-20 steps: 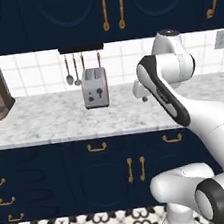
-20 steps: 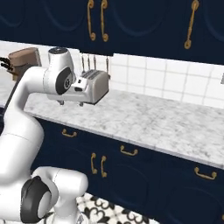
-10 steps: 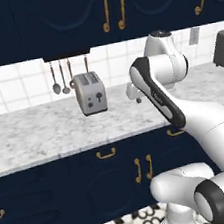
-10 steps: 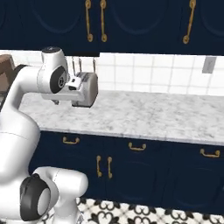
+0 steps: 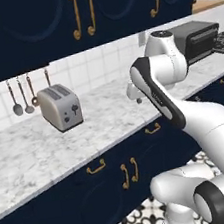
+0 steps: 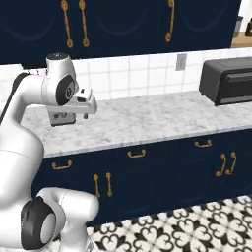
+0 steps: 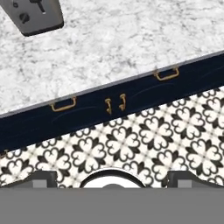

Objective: Take a straw from the drawer in front and place it inside the glass cup on the dining counter.

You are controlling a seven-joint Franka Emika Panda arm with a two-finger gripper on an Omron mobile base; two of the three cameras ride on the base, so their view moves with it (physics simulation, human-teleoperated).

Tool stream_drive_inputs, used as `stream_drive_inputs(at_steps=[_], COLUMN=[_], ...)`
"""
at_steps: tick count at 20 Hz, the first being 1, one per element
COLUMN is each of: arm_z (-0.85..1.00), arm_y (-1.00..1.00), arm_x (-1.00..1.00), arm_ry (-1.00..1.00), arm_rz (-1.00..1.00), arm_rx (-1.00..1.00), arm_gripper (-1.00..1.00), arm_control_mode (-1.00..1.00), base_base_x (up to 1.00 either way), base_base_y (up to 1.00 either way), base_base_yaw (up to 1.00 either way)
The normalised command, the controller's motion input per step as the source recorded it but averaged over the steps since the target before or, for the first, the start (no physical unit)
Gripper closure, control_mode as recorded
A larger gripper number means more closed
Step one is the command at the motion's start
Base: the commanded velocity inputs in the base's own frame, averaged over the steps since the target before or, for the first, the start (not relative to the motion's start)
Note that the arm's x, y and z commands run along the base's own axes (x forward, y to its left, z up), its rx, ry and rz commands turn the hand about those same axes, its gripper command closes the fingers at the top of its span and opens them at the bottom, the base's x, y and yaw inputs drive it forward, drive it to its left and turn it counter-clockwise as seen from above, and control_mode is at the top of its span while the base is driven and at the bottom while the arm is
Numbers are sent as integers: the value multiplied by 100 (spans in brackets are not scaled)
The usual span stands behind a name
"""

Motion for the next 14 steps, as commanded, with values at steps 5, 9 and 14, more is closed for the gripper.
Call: stream_drive_inputs(at_steps=[5,9,14], arm_z=[0,0,0], arm_y=[0,0,0], arm_x=[0,0,0], arm_ry=[0,0,0], arm_rz=[0,0,0], arm_rx=[0,0,0], arm_gripper=[-100,-100,-100], arm_control_mode=[100,100,100], base_base_x=[43,61,23], base_base_y=[56,46,66], base_base_yaw=[-53,-53,-43])
